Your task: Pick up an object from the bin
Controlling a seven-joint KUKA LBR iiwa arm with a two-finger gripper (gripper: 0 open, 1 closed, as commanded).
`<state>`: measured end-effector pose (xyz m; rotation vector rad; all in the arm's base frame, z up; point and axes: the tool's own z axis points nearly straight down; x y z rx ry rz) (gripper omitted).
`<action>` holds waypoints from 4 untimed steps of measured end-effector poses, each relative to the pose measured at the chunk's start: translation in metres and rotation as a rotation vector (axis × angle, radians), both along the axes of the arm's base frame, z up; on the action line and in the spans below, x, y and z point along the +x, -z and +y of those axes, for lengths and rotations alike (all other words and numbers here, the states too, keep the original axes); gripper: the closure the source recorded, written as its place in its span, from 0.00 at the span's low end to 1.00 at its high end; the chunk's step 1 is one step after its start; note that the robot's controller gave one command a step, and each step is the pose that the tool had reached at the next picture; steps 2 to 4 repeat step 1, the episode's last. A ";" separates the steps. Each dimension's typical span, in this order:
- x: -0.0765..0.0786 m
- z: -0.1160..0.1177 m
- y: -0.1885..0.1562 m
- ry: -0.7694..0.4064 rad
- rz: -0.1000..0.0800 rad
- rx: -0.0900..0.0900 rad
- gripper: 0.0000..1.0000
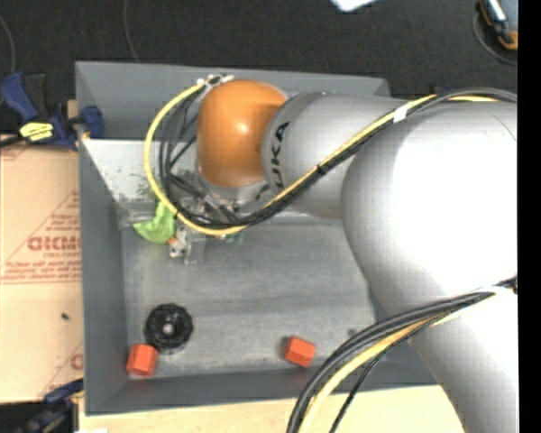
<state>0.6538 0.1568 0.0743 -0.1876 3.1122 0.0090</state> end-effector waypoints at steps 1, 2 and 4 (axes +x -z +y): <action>0.004 -0.003 -0.046 -0.020 -0.012 0.001 1.00; 0.004 -0.003 -0.046 -0.020 -0.012 0.001 1.00; 0.004 -0.003 -0.046 -0.020 -0.012 0.001 1.00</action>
Offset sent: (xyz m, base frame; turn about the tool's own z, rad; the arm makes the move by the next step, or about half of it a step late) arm 0.0013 0.0042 0.0858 -0.0169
